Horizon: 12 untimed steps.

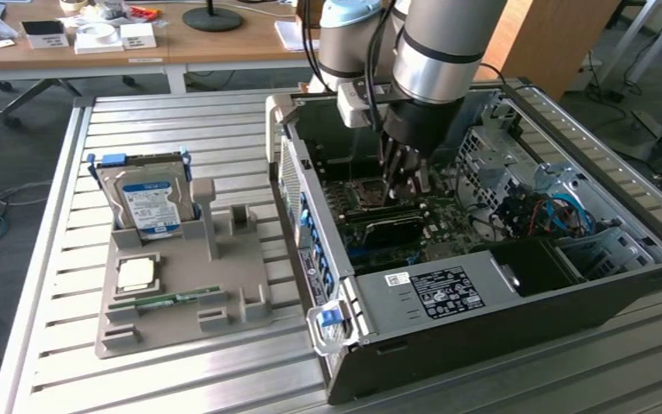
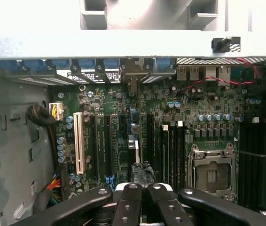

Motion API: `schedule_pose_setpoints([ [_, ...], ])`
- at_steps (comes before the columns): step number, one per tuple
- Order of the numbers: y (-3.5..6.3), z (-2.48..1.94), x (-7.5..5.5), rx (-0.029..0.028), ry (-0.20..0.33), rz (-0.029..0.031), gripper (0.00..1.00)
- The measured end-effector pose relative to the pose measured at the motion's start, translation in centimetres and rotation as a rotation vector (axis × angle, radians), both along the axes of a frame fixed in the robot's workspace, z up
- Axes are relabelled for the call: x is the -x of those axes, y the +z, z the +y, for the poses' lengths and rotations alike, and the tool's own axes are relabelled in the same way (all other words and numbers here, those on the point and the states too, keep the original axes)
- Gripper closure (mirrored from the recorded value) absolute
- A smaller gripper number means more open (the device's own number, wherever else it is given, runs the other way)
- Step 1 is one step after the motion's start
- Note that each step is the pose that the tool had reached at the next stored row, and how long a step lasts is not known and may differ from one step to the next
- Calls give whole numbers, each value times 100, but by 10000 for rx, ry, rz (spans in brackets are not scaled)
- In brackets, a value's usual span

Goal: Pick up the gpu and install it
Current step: 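Press down on the gpu until it lock into place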

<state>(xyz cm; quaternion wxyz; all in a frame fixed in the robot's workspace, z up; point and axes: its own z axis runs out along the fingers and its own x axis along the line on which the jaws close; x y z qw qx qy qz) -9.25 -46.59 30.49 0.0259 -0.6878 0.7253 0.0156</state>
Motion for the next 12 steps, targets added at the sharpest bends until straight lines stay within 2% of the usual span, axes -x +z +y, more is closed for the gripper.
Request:
schedule_pose_setpoints([
  [5, -7, 0, 0, -4, 0, -2, 89],
  [10, -85, 0, 0, -2, 0, -1, 89],
  [12, -87, 0, 0, -1, 0, 0, 89],
])
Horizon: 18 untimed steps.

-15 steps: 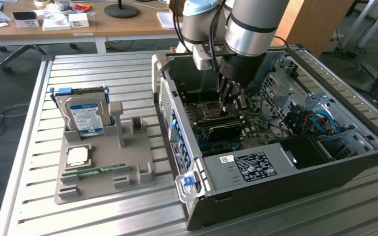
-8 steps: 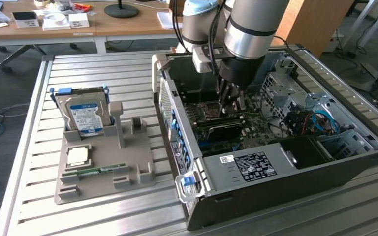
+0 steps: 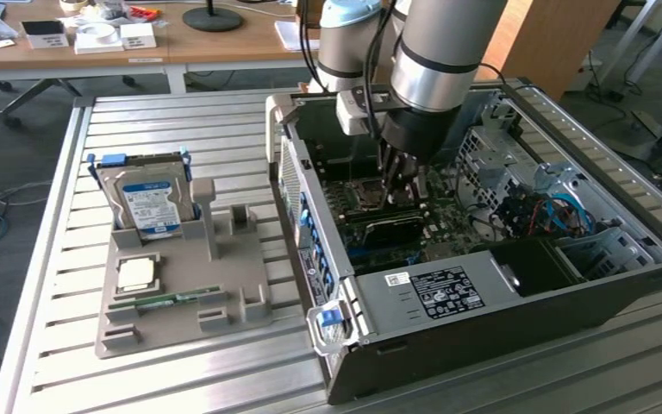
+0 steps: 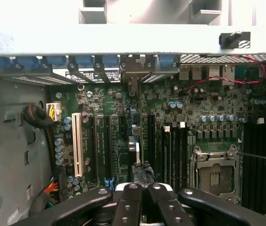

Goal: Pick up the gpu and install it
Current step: 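Press down on the gpu until it lock into place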

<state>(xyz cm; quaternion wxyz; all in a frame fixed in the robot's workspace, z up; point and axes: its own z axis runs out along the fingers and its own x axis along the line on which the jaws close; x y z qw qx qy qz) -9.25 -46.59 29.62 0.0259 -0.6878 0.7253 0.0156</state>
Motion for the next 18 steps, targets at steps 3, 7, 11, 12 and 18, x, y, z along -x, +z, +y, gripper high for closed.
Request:
schedule_pose_setpoints([
  [3, -3, 0, -35, 0, 0, 0, 89],
  [7, -13, 22, -45, 0, -4, 0, 89],
  [11, -33, 67, -45, -3, -7, -1, 89],
  [12, -45, 67, -44, -1, -7, 0, 89],
  [18, -97, 67, -39, 1, -8, 1, 89],
])
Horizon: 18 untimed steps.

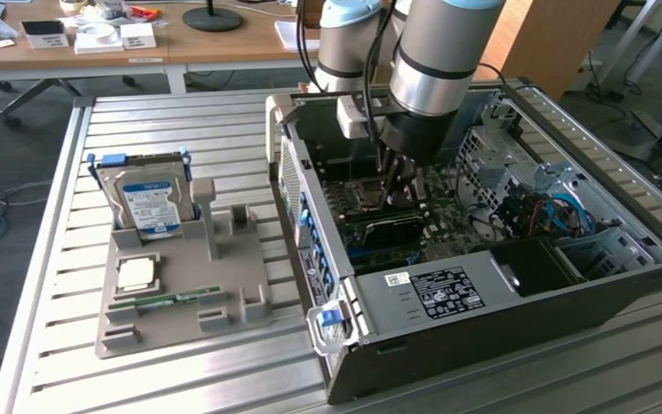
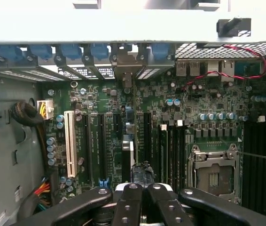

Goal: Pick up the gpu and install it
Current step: 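Press down on the gpu until it lock into place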

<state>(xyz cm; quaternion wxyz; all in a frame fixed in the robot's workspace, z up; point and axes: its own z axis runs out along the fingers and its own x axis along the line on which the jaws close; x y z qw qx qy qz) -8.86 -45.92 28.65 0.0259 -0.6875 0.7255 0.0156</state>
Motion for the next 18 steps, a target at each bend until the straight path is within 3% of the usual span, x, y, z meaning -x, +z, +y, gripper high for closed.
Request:
schedule_pose_setpoints([
  [18, -147, 0, 7, -1, 0, 0, 89],
])
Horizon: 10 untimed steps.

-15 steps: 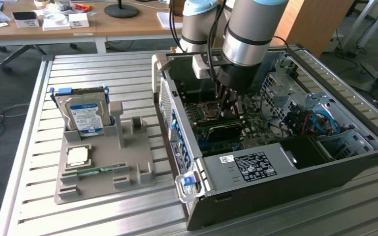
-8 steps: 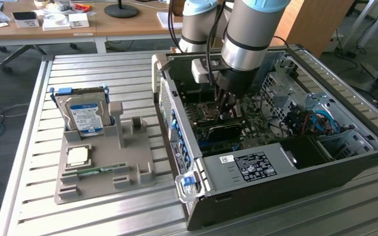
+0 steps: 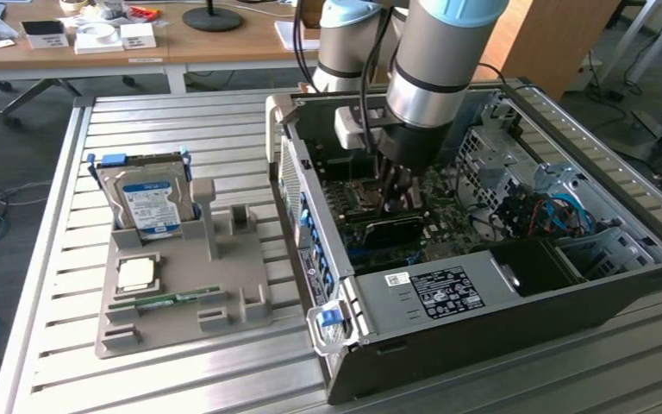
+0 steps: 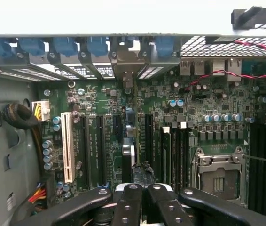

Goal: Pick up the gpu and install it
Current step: 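Press down on the gpu until it lock into place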

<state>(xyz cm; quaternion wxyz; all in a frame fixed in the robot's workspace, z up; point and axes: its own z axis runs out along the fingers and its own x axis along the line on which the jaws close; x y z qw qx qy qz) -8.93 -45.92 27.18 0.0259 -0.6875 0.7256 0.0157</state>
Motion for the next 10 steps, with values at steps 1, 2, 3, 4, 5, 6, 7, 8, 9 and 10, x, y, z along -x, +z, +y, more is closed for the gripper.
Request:
schedule_pose_setpoints([
  [1, -5, 0, 0, -1, 0, 0, 89],
  [2, -5, 0, 0, 1, 0, 0, 89],
  [3, -5, 0, 0, 1, 0, 1, 89],
  [4, -5, 0, 0, 0, 0, 0, 89],
  [5, -6, 0, 0, 0, -1, 0, 89],
  [6, -6, 0, 0, 0, 0, 0, 89],
  [7, -6, 0, 0, 0, -1, 0, 89],
  [8, -6, 0, 0, 0, 0, 0, 89],
  [9, -10, 0, 0, -2, 0, -1, 89],
  [10, -11, 0, 0, -2, 0, -1, 89],
])
